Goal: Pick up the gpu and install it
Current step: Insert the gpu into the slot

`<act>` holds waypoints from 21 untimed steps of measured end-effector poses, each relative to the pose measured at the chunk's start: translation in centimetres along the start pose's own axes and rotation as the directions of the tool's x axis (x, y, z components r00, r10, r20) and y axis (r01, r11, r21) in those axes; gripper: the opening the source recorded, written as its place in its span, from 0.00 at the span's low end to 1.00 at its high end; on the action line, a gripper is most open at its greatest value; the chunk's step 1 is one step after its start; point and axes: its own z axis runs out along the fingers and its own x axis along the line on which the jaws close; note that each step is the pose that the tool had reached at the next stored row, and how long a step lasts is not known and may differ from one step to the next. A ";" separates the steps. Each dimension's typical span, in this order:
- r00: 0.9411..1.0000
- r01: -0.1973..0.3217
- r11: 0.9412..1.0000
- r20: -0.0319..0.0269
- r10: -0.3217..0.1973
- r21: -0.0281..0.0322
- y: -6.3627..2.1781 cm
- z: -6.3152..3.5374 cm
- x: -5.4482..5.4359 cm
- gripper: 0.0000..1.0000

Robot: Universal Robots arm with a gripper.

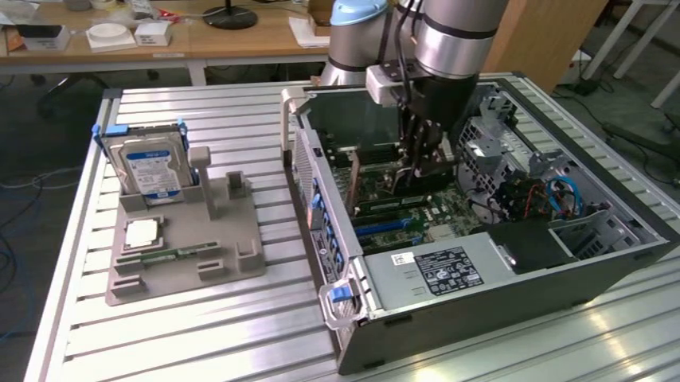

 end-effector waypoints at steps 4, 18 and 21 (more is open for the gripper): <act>1.000 0.000 1.000 0.000 0.000 0.000 0.03 0.71 0.0 0.26; 1.000 0.000 1.000 -0.002 0.000 0.000 1.26 2.19 0.1 0.26; 1.000 0.000 1.000 -0.004 0.000 0.000 1.28 2.30 0.4 0.26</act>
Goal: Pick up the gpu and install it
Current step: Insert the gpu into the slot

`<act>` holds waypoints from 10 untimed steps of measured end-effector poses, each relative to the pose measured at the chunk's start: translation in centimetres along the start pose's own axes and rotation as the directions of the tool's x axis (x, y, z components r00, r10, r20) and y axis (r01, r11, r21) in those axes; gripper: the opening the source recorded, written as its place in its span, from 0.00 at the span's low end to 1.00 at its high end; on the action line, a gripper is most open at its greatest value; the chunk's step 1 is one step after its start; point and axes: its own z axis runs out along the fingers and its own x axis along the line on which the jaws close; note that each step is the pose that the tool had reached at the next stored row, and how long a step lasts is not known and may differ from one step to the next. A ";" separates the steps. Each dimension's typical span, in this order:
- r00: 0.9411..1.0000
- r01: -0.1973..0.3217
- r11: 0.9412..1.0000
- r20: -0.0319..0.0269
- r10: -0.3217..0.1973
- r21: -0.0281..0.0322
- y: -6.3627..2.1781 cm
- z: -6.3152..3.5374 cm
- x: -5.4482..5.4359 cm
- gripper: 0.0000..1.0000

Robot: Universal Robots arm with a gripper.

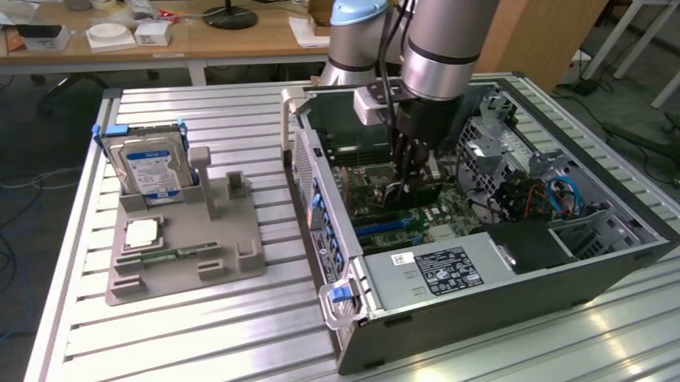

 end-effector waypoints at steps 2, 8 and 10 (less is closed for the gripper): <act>1.000 0.000 1.000 0.000 0.000 0.000 0.05 0.09 0.1 0.26; 1.000 0.000 1.000 -0.003 0.000 0.000 0.14 0.39 0.4 0.26; 1.000 0.000 1.000 -0.003 0.000 0.000 0.27 0.62 0.4 0.26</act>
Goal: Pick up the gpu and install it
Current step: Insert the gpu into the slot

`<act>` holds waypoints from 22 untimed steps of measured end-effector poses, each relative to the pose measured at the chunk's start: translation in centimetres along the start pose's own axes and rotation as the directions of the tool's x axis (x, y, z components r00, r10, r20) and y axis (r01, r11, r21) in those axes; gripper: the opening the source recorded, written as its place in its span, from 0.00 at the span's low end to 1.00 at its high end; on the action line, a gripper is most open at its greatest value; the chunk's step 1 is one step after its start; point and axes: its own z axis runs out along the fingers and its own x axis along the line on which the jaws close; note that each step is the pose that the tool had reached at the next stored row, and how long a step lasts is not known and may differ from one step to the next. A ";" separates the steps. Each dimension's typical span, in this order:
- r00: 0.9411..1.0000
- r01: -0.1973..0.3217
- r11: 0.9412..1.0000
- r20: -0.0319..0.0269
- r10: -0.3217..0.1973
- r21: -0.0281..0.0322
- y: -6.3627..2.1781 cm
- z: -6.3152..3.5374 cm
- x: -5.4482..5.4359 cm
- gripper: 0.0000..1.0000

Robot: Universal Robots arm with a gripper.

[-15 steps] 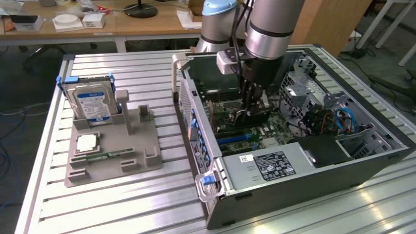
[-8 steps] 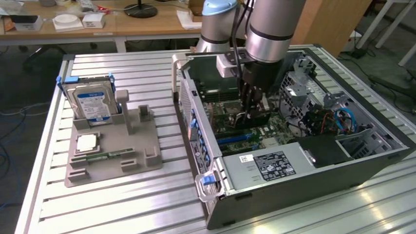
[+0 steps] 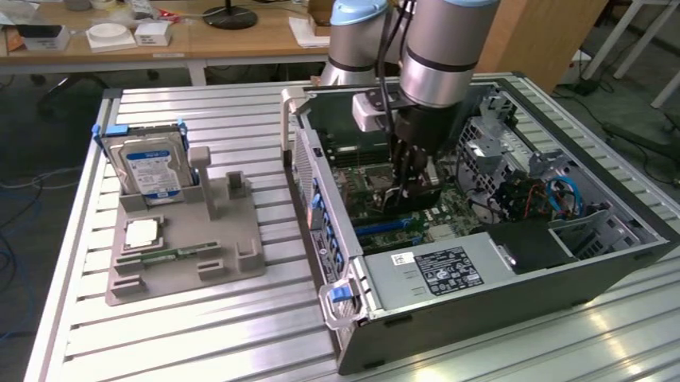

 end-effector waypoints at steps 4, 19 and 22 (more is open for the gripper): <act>1.000 0.000 1.000 -0.001 0.000 0.000 0.43 0.47 0.0 0.26; 1.000 0.000 1.000 -0.001 0.000 0.000 1.05 1.85 0.0 0.26; 1.000 0.000 1.000 -0.001 0.000 0.000 1.05 1.90 0.0 0.26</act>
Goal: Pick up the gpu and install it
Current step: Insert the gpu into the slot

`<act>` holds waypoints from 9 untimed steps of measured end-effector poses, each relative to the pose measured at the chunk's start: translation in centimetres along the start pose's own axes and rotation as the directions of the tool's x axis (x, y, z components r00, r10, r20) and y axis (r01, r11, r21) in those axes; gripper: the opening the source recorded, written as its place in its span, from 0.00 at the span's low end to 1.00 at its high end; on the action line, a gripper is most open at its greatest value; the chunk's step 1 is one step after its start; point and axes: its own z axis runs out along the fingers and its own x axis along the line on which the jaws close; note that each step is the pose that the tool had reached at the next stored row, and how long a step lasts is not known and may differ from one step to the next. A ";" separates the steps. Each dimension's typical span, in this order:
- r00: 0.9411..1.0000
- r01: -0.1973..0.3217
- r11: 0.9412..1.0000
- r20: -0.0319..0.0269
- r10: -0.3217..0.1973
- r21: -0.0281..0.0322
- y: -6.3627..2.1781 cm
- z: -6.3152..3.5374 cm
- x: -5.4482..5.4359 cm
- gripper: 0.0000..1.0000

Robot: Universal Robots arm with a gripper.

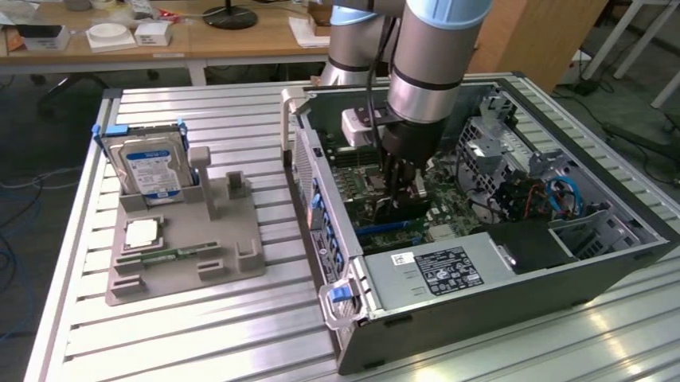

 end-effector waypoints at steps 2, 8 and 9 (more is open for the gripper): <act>1.000 0.000 1.000 0.000 0.000 0.000 0.00 0.09 0.0 0.26; 1.000 0.000 1.000 0.000 0.000 0.000 0.01 0.37 0.0 0.26; 1.000 0.000 1.000 0.000 0.000 0.000 0.02 0.42 0.0 0.26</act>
